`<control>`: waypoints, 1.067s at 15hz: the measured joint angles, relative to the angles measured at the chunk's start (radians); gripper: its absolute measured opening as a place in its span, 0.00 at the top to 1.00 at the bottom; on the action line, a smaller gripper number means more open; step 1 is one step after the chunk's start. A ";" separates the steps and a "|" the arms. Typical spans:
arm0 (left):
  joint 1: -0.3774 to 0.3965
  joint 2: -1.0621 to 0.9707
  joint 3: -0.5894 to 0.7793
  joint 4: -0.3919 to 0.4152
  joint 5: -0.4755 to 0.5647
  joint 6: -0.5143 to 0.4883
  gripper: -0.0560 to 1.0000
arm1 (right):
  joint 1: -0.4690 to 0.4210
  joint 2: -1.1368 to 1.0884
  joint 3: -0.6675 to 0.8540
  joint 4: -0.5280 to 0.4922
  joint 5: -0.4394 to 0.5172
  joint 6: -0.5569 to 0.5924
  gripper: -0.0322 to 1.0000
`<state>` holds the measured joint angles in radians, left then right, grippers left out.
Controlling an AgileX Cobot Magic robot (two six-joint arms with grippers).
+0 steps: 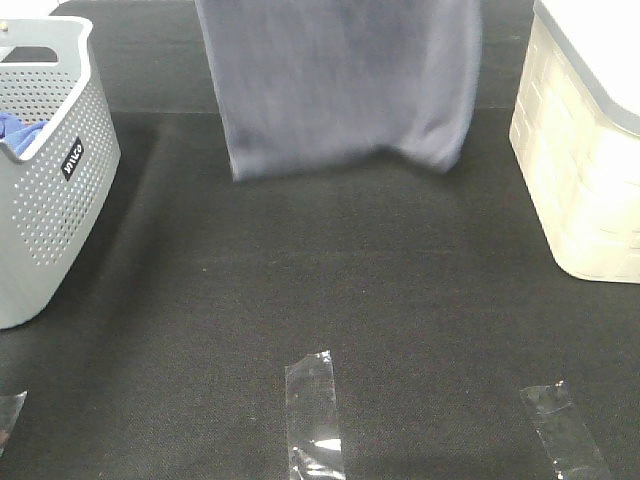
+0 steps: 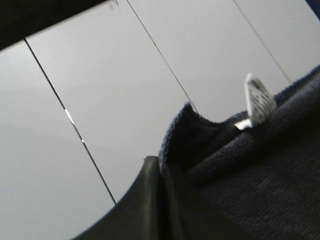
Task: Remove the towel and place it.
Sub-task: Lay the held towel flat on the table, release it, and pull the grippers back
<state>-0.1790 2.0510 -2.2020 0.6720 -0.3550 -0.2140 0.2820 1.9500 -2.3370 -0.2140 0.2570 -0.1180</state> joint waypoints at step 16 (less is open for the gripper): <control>-0.156 0.057 -0.003 -0.464 1.388 0.145 0.95 | 0.012 0.074 0.016 0.167 0.950 -0.003 0.97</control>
<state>-0.3350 2.1080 -2.2050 0.2080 1.0330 -0.0690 0.2940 2.0240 -2.3210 -0.0470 1.2070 -0.1210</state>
